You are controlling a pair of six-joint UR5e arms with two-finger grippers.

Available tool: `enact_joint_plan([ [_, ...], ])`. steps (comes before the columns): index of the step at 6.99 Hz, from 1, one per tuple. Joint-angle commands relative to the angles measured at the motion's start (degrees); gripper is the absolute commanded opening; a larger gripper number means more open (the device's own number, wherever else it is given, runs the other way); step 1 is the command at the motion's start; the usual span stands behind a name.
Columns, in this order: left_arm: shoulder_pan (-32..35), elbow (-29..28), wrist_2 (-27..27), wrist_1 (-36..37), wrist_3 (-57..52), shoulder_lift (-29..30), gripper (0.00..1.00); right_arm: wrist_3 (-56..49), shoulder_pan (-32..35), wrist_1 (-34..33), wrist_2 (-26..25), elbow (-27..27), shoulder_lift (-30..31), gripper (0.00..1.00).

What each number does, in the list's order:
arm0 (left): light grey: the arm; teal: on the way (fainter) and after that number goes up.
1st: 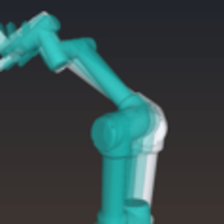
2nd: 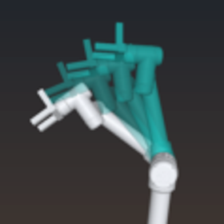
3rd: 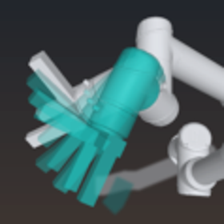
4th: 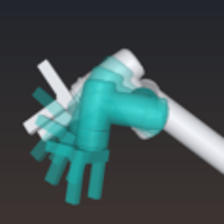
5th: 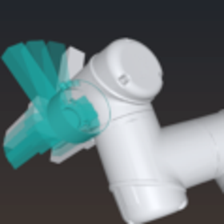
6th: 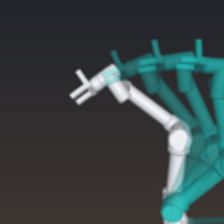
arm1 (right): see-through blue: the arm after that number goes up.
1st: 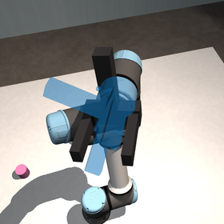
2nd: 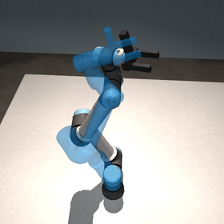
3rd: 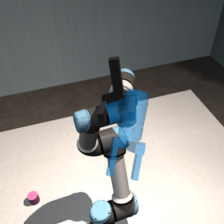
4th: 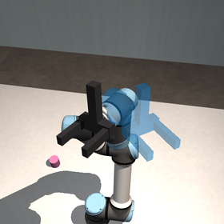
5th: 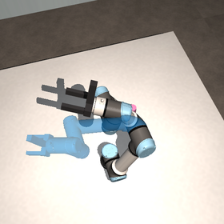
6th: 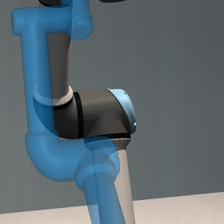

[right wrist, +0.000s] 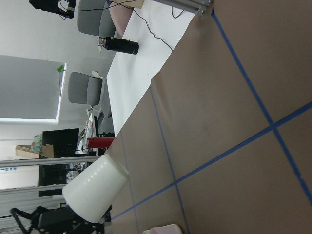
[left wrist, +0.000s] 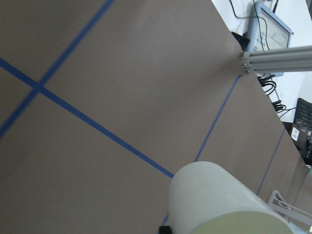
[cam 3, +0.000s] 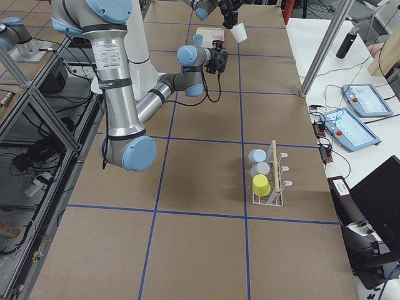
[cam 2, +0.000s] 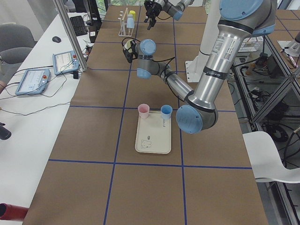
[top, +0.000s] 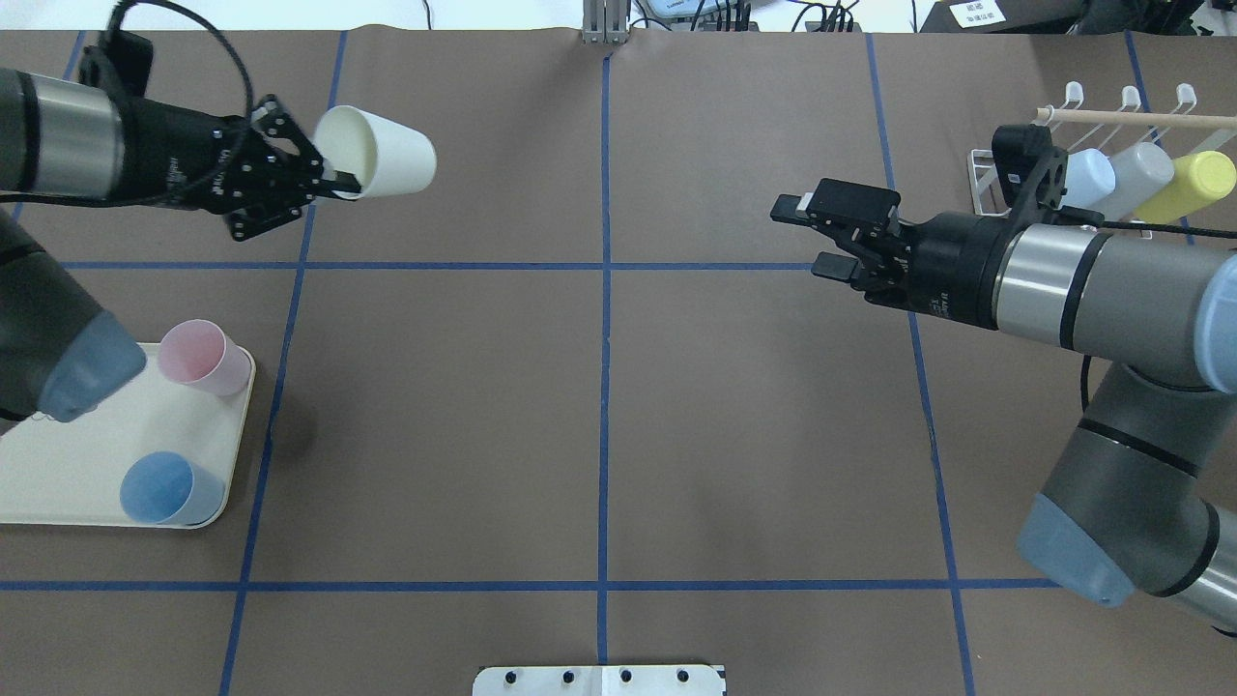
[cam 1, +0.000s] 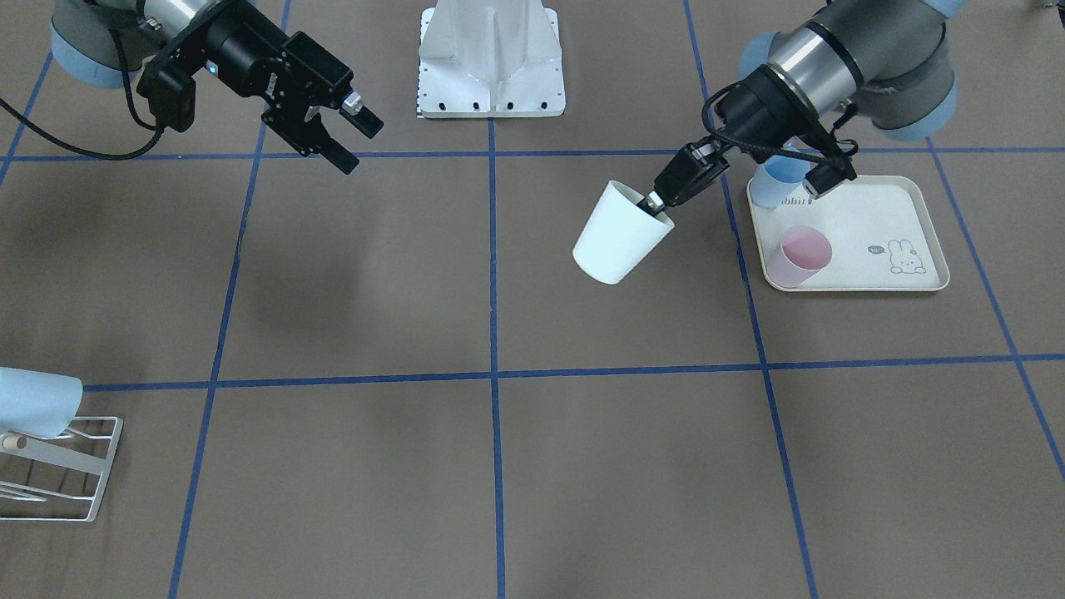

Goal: Transfer IKEA cup to right arm and place on rack

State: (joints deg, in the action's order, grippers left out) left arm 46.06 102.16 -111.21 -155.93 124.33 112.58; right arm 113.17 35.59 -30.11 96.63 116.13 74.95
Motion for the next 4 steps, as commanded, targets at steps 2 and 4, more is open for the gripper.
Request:
enact_joint_plan([
  [2, -6.5, -5.9, 13.4, -20.2, 9.4, 2.3, 0.0, 14.3, -1.5, 2.9, -0.9, -1.4, -5.0, 0.98],
  [4, -8.8, -5.7, 13.8, -20.4, 9.7, 5.0, 0.0, 18.2, -1.5, 2.9, -1.4, -3.4, -7.5, 0.98],
])
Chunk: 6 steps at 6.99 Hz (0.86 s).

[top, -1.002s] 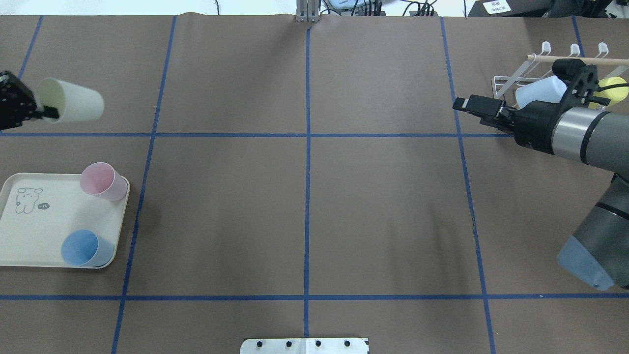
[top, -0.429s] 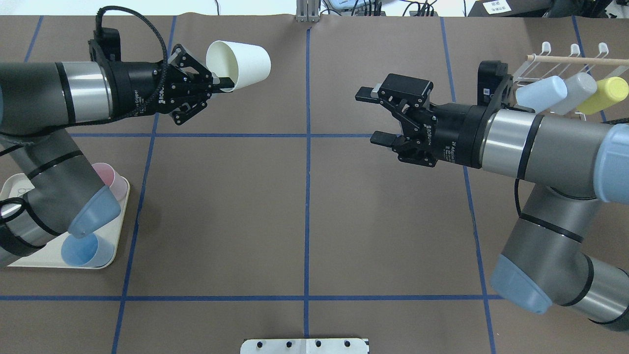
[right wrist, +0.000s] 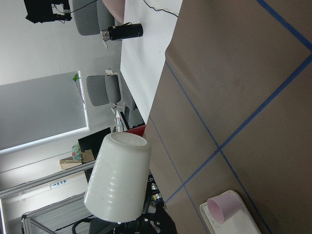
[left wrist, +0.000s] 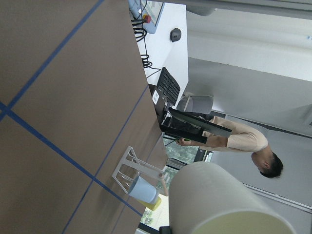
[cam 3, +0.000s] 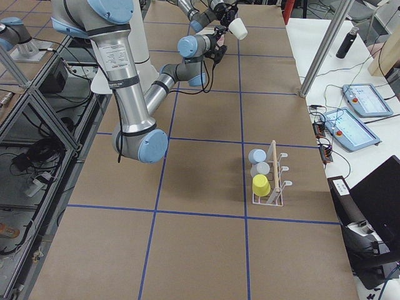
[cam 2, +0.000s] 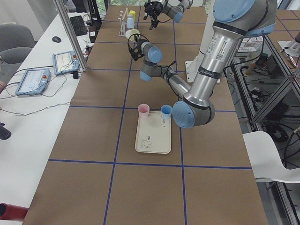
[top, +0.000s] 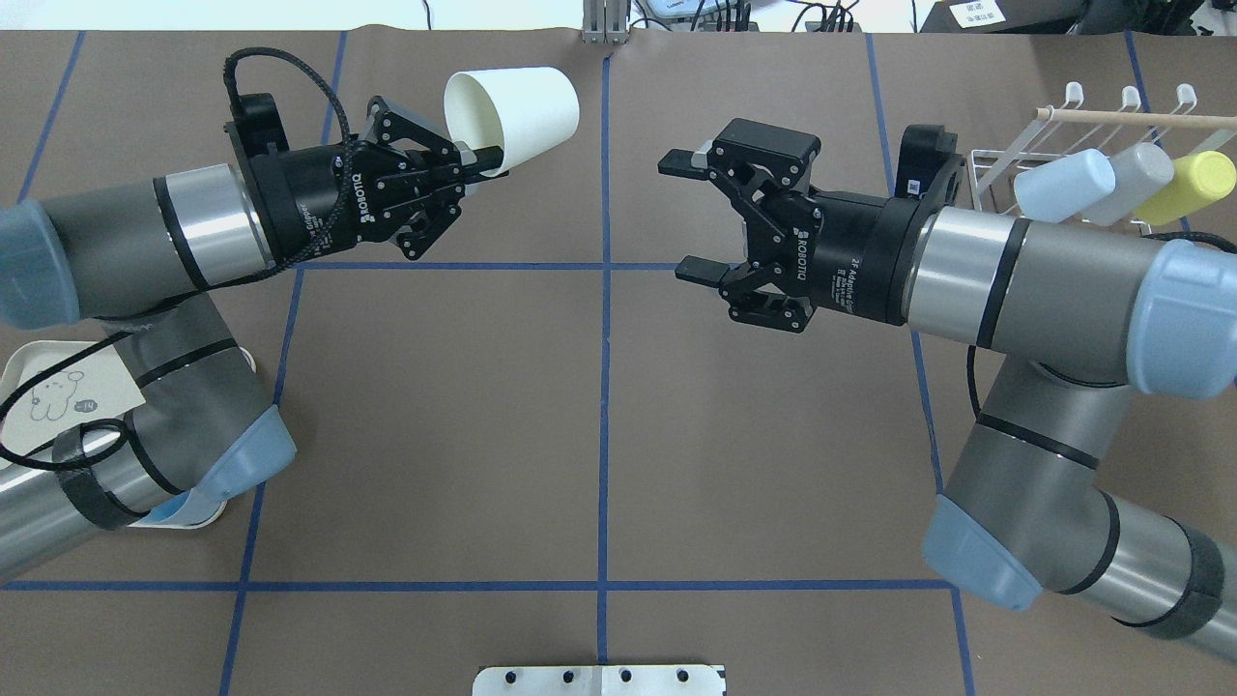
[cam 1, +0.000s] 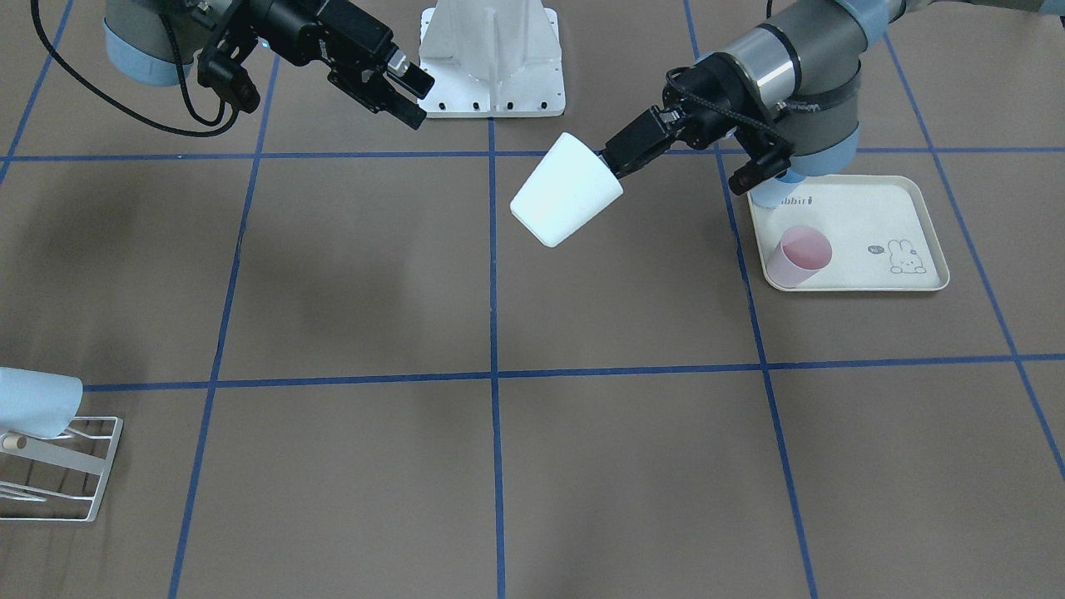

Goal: Transfer IKEA cup to right arm and place on rack

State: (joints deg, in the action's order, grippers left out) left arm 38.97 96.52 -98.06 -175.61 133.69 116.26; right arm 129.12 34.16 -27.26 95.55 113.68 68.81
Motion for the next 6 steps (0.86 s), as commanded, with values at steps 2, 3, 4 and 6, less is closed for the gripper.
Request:
enact_joint_plan([
  [2, -4.2, 0.1, 0.8, -1.1, 3.0, 2.3, 0.0, 4.3, -0.1, 0.2, -0.5, -1.7, -2.3, 0.98],
  [3, -4.3, 0.2, 0.7, -1.8, 4.4, 2.4, 0.0, 5.9, -0.1, 0.2, -1.0, -2.6, -3.4, 0.98],
  [4, -4.8, 0.2, 0.7, -2.1, 4.4, 2.4, 0.0, 6.2, -0.1, 0.2, -1.1, -2.7, -3.5, 0.97],
  [6, -5.3, -0.3, 0.6, -5.0, 4.9, 2.1, 0.0, 6.5, -0.1, 0.2, -1.1, -2.8, -3.7, 0.95],
])
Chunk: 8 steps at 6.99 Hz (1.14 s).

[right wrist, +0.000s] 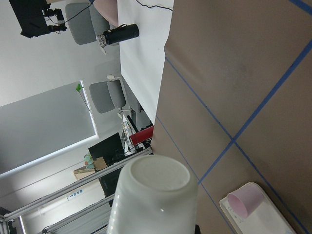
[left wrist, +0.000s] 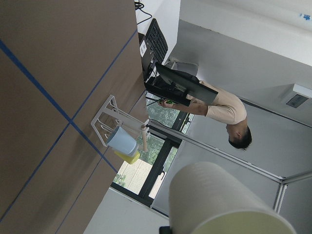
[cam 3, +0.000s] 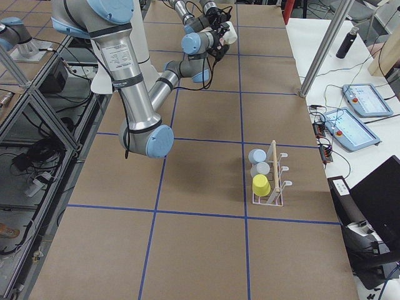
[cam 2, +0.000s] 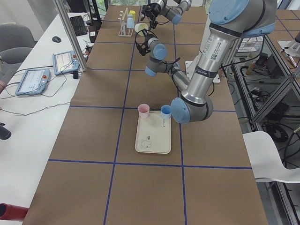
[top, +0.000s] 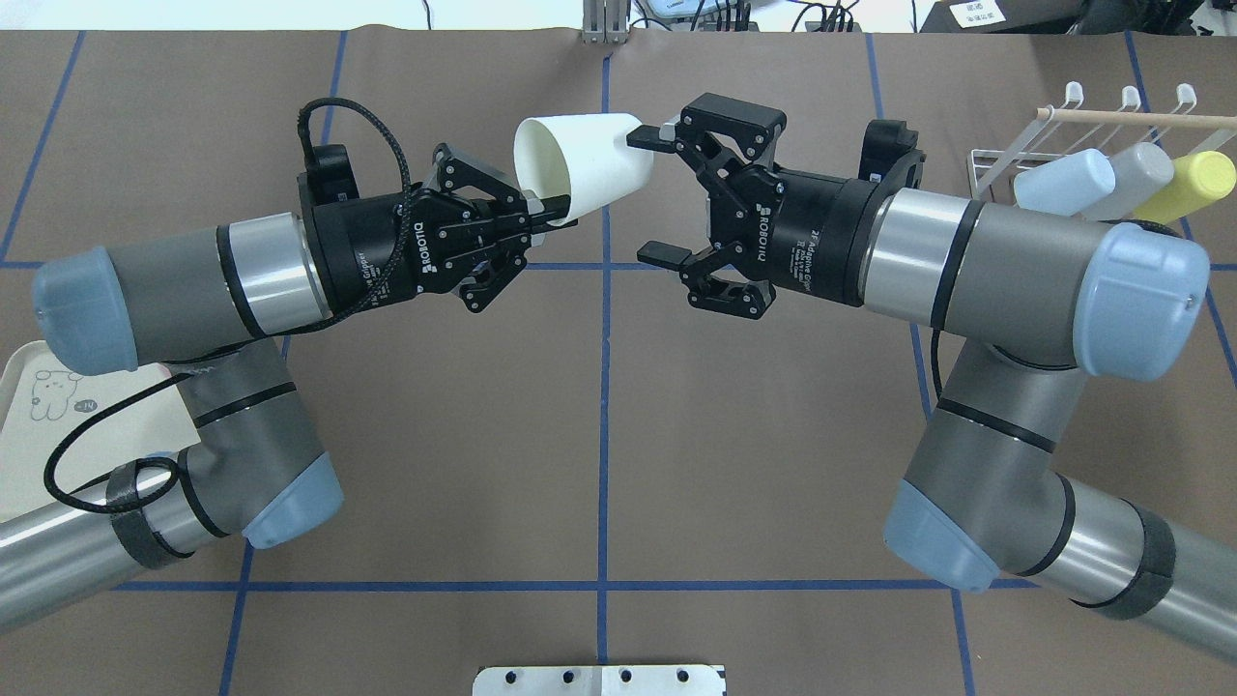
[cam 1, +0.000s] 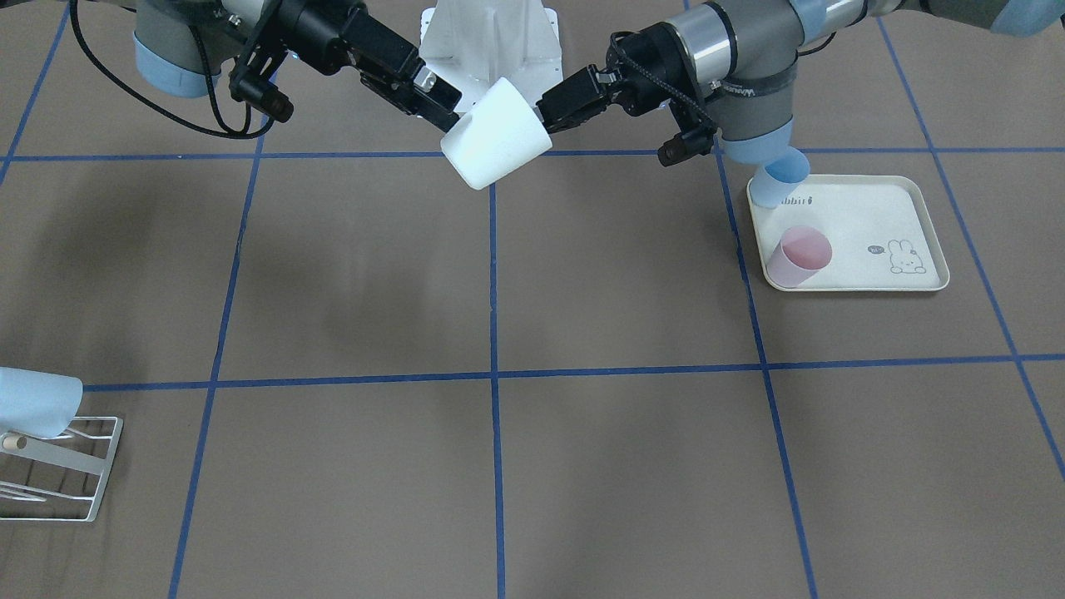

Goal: Transfer IKEA cup to right arm and place on rack

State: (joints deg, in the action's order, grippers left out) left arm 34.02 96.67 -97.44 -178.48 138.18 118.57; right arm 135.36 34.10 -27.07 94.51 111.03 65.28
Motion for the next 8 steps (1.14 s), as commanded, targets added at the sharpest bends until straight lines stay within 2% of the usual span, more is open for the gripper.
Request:
enact_joint_plan([
  [1, -1.4, -0.5, 0.0, -4.1, 0.6, -0.5, 0.0, 0.3, 0.0, 0.0, -0.1, -0.2, -0.2, 0.95],
  [5, -2.7, -0.1, 0.1, -4.2, 0.8, 0.0, 0.0, 1.2, 0.0, 0.1, 0.0, -0.1, -0.3, 0.95],
  [7, -2.7, 0.2, 0.1, -4.2, 0.9, 0.2, 0.0, 1.2, 0.0, 0.1, 0.0, -0.1, -0.2, 0.85],
  [8, -2.7, 0.2, 0.1, -4.2, 0.9, 0.5, 0.0, 1.3, -0.1, 0.1, 0.0, -0.1, -0.2, 0.85],
])
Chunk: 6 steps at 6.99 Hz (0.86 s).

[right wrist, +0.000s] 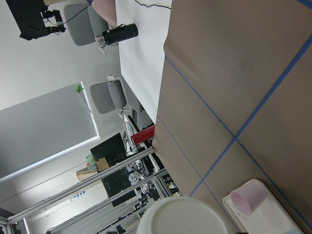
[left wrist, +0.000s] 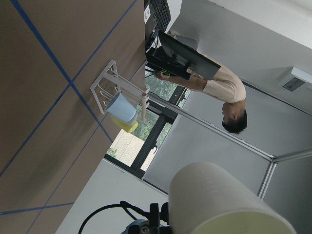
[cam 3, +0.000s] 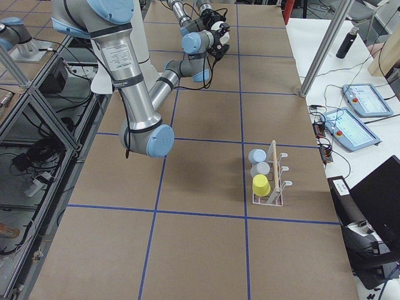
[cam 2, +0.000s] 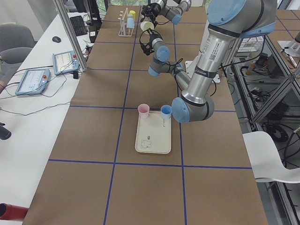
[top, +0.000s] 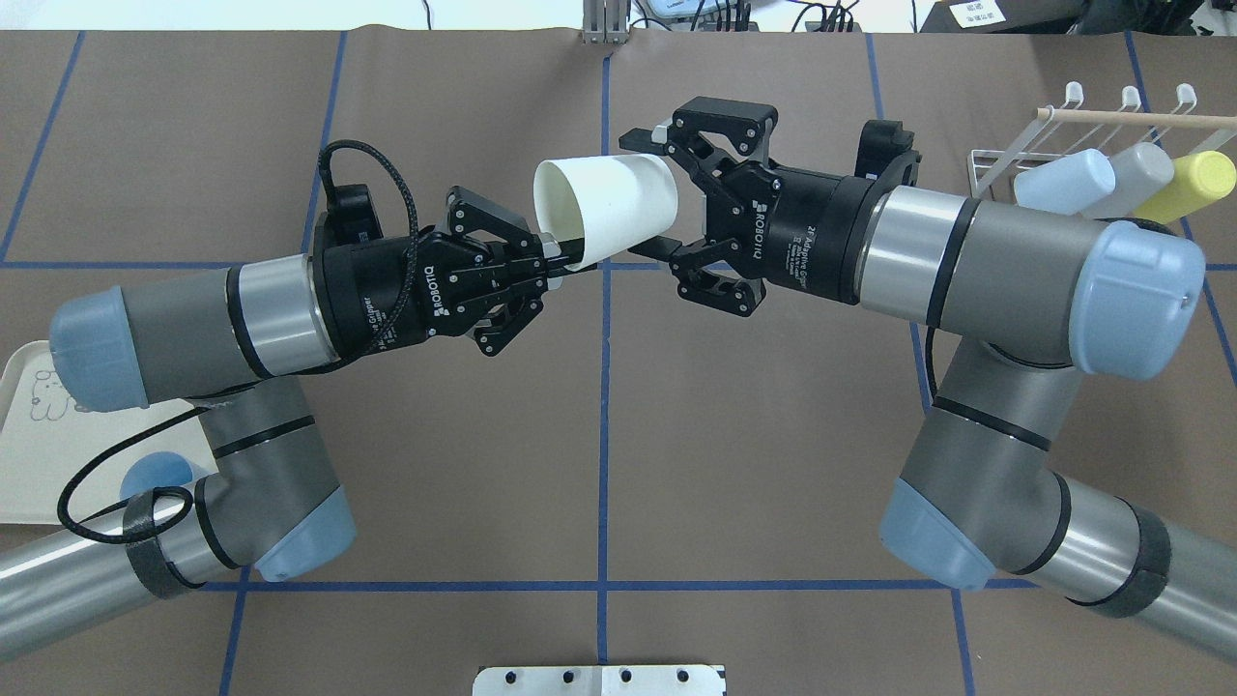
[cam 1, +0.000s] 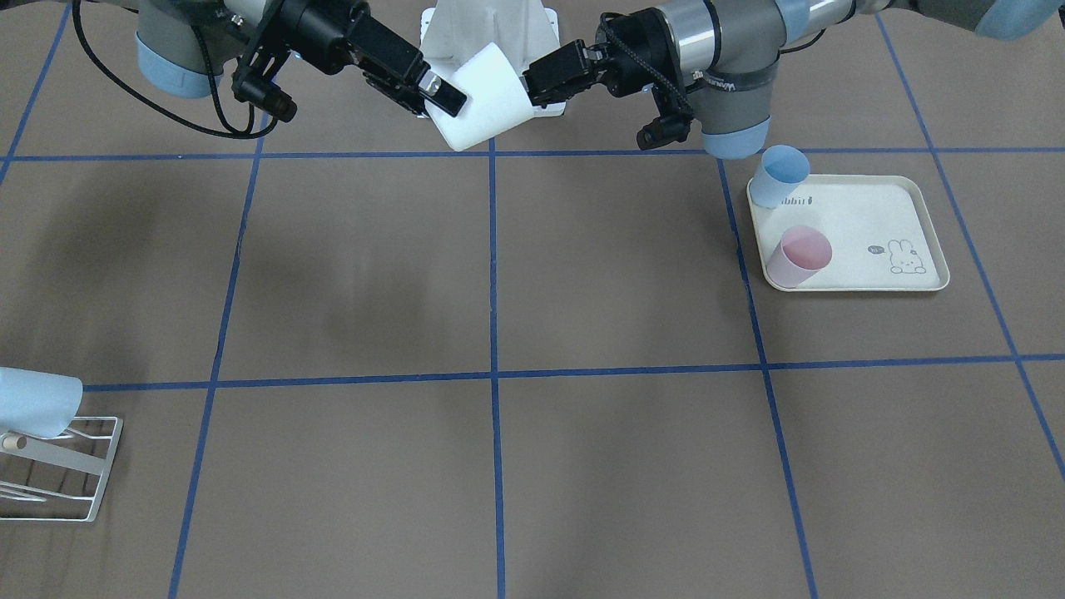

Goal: Transfer IKEA cup to right arm and place on rack

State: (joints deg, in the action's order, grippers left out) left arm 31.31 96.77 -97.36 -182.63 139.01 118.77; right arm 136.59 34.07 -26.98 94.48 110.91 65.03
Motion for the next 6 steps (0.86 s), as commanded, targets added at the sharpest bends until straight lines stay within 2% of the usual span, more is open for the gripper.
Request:
enact_joint_plan([
  [1, 0.0, 0.1, 0.2, 0.0, 0.3, 0.4, 0.0, 0.1, -0.1, 0.0, 0.0, 0.0, -0.1, 0.85],
  [2, 0.0, 0.1, 0.2, 0.0, 0.3, 0.4, 0.0, 0.2, -0.1, 0.0, 0.0, 0.1, 0.0, 0.85],
  [3, 0.0, 0.0, 0.2, 0.0, 0.3, 0.4, 0.0, 0.3, -0.1, 0.1, 0.0, 0.1, 0.0, 0.73],
  [4, 0.0, 0.0, 0.2, 0.0, 0.3, 0.4, 0.0, 1.5, -0.1, 0.1, 0.0, 0.2, 0.0, 0.37],
  [5, 0.0, 0.0, 0.2, 0.0, 0.2, 0.4, 0.23, 1.5, -0.1, 0.1, -0.1, 0.3, 0.0, 0.09],
  [6, 0.0, -0.3, 0.2, 0.1, -0.2, 0.3, 0.67, 1.3, -0.1, 0.1, -0.1, 0.3, -0.1, 0.02],
])
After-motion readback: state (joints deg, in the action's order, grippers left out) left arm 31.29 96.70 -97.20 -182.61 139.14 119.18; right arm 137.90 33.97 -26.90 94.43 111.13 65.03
